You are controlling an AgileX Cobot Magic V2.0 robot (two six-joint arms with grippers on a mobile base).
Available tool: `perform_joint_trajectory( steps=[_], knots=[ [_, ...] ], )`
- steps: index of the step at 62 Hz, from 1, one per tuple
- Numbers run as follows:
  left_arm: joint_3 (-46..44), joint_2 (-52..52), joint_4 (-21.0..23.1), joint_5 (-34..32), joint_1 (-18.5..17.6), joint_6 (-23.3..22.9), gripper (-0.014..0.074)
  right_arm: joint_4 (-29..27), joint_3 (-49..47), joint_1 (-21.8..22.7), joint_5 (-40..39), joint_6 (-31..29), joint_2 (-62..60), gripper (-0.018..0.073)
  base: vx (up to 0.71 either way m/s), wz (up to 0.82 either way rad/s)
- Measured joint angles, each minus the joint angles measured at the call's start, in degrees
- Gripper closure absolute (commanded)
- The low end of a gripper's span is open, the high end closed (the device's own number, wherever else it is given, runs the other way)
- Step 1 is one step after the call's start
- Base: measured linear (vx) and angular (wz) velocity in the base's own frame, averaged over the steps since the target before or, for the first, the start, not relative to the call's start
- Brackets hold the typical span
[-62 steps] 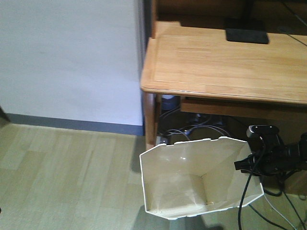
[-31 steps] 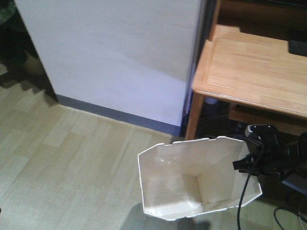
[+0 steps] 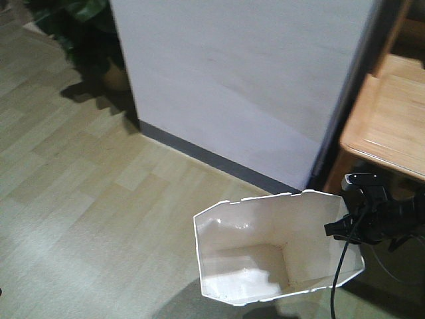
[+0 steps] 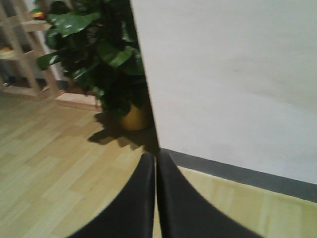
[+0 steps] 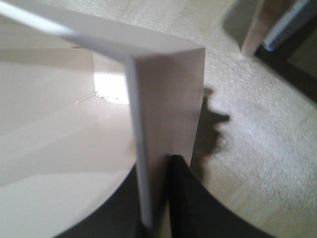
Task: Move trash bin to bedside with robot
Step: 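Hold the bin in the right gripper while the base turns toward the bed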
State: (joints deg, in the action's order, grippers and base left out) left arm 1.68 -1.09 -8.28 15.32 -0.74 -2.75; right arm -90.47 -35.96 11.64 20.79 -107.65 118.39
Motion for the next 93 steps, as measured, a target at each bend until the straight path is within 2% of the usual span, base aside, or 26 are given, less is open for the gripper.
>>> perform_joint_trajectory(
  steps=[93],
  knots=[
    [0.0, 0.0, 0.0, 0.0, 0.0, 0.0, 0.0602, 0.0, 0.0, 0.0, 0.6, 0.0, 0.0, 0.057, 0.12, 0.5]
  ],
)
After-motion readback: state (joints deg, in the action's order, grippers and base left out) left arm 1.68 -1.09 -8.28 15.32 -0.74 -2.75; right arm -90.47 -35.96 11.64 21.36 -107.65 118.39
